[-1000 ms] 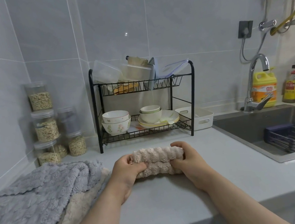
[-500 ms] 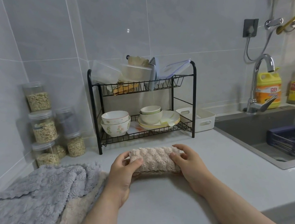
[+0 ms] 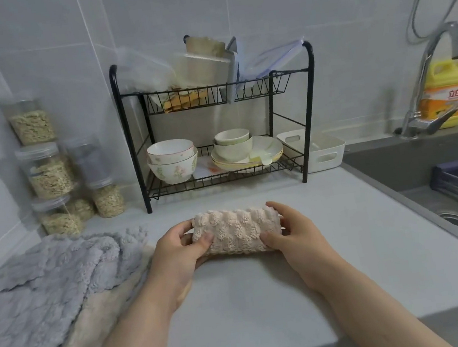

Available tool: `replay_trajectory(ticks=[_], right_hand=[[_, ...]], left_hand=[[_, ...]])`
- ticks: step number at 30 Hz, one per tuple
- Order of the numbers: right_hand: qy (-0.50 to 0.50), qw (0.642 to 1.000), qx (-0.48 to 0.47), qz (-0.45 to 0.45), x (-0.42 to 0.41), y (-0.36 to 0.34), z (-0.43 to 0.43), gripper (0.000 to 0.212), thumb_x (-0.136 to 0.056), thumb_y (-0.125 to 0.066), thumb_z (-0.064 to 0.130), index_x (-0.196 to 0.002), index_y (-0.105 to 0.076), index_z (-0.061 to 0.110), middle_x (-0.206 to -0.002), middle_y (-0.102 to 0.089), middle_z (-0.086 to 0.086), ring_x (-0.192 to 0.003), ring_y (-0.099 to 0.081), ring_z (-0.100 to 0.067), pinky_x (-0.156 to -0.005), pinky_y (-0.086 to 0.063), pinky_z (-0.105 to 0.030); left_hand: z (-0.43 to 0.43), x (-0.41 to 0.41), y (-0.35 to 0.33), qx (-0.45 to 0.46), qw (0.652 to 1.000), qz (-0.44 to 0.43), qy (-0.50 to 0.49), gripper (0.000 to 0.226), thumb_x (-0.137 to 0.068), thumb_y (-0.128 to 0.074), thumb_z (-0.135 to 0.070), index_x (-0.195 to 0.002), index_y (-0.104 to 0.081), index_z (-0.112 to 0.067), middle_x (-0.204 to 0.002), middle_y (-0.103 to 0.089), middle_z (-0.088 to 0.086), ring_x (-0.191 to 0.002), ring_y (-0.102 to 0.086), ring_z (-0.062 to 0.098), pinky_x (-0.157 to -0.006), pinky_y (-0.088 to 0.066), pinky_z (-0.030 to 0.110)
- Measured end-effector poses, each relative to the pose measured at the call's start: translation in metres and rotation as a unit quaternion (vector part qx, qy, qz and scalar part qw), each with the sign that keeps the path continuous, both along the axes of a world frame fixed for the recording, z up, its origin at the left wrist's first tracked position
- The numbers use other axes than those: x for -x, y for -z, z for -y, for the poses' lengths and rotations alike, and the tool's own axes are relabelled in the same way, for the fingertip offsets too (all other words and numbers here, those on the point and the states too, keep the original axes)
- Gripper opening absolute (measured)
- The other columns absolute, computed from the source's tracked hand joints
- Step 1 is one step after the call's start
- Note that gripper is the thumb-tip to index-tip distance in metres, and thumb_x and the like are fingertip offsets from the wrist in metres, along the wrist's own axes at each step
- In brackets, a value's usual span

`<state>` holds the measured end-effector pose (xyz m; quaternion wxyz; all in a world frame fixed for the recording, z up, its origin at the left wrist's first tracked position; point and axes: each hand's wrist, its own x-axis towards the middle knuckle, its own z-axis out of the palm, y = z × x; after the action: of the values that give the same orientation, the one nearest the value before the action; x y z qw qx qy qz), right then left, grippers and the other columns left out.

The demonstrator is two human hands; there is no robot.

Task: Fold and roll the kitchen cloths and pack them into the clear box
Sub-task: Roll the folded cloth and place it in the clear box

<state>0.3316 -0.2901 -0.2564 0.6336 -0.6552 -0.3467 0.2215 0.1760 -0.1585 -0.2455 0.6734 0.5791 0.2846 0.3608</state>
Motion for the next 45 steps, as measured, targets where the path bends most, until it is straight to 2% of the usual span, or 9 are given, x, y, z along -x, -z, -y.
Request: replay_trajectory(ticks=[7,15,21,26,29,36,39,42,45], right_hand=[[-0.005,1.0,0.02,-0.014,-0.003,0.003,0.003,0.058,-0.085,-0.069,0.006,-0.128,-0.054,0.043,-0.112,-0.069,0.011,-0.102,-0.065,-0.008,-0.089,-0.048,-0.024],[0.027,0.992,0.097,-0.078,0.002,-0.014,0.003,0.055,-0.081,-0.067,0.008,-0.123,-0.058,0.042,-0.119,-0.068,0.013,-0.113,-0.062,-0.008,-0.1,-0.046,-0.035],[0.013,0.966,0.191,-0.175,0.011,-0.061,-0.011,0.049,-0.085,-0.058,-0.006,-0.117,-0.064,0.031,-0.109,-0.073,0.002,-0.107,-0.067,-0.019,-0.091,-0.052,-0.033],[0.014,0.938,0.21,-0.277,0.016,-0.1,-0.017,0.045,-0.08,-0.052,-0.012,-0.112,-0.068,0.015,-0.102,-0.07,-0.018,-0.086,-0.065,-0.025,-0.089,-0.052,-0.038],[0.052,0.932,0.175,-0.313,0.019,-0.125,-0.001,0.045,-0.087,-0.053,-0.01,-0.124,-0.059,0.015,-0.109,-0.071,-0.009,-0.093,-0.069,-0.024,-0.086,-0.055,-0.03],[0.123,0.963,0.088,-0.224,-0.017,-0.215,0.09,0.05,-0.085,-0.064,0.0,-0.121,-0.06,0.034,-0.112,-0.072,-0.002,-0.104,-0.068,-0.02,-0.097,-0.052,-0.041],[0.17,0.97,0.04,-0.17,-0.041,-0.259,0.139,0.052,-0.087,-0.06,-0.006,-0.112,-0.06,0.04,-0.107,-0.073,0.007,-0.1,-0.069,-0.013,-0.085,-0.056,-0.029],[0.23,0.962,0.01,-0.144,-0.063,-0.294,0.196,0.055,-0.086,-0.063,-0.006,-0.12,-0.057,0.037,-0.109,-0.073,0.009,-0.101,-0.068,-0.008,-0.081,-0.056,-0.024],[0.295,0.948,-0.014,-0.119,-0.089,-0.321,0.265,0.057,-0.085,-0.063,-0.007,-0.128,-0.057,0.03,-0.114,-0.072,0.006,-0.106,-0.067,-0.012,-0.092,-0.054,-0.033]], left_hand=[[0.0,0.001,0.002,-0.059,0.996,-0.067,-0.022,0.032,-0.086,-0.067,-0.002,-0.111,-0.067,-0.021,-0.102,-0.074,0.0,-0.1,-0.069,0.015,-0.088,-0.053,0.033],[-0.005,0.004,0.0,-0.006,0.991,-0.13,-0.026,0.053,-0.074,-0.081,-0.013,-0.112,-0.058,-0.043,-0.109,-0.068,-0.005,-0.102,-0.063,0.0,-0.089,-0.047,0.021],[-0.013,-0.005,-0.024,0.061,0.984,-0.169,0.006,0.048,-0.082,-0.068,0.007,-0.111,-0.057,-0.029,-0.105,-0.07,-0.01,-0.097,-0.066,-0.001,-0.081,-0.049,0.013],[-0.02,-0.004,-0.042,0.181,0.965,-0.189,0.013,0.039,-0.082,-0.067,0.008,-0.116,-0.06,-0.009,-0.102,-0.072,0.004,-0.093,-0.068,0.02,-0.088,-0.055,0.039],[-0.016,-0.007,-0.07,0.248,0.956,-0.157,0.013,0.037,-0.083,-0.064,0.01,-0.117,-0.058,-0.001,-0.098,-0.071,0.009,-0.085,-0.068,0.02,-0.075,-0.057,0.031],[0.037,-0.062,-0.188,0.168,0.971,-0.076,0.154,0.025,-0.085,-0.058,0.009,-0.104,-0.062,-0.007,-0.094,-0.075,0.006,-0.084,-0.071,0.019,-0.067,-0.058,0.025],[0.072,-0.112,-0.236,0.122,0.965,-0.048,0.228,0.032,-0.077,-0.067,0.007,-0.104,-0.06,-0.007,-0.089,-0.075,0.003,-0.078,-0.07,0.015,-0.062,-0.056,0.024],[0.117,-0.161,-0.273,0.081,0.95,-0.041,0.299,0.039,-0.068,-0.07,-0.002,-0.105,-0.059,-0.008,-0.091,-0.074,0.006,-0.077,-0.07,0.017,-0.061,-0.055,0.023],[0.176,-0.211,-0.3,0.025,0.932,-0.038,0.359,0.036,-0.078,-0.07,0.006,-0.109,-0.059,-0.008,-0.099,-0.074,0.009,-0.088,-0.07,0.022,-0.066,-0.056,0.024]])
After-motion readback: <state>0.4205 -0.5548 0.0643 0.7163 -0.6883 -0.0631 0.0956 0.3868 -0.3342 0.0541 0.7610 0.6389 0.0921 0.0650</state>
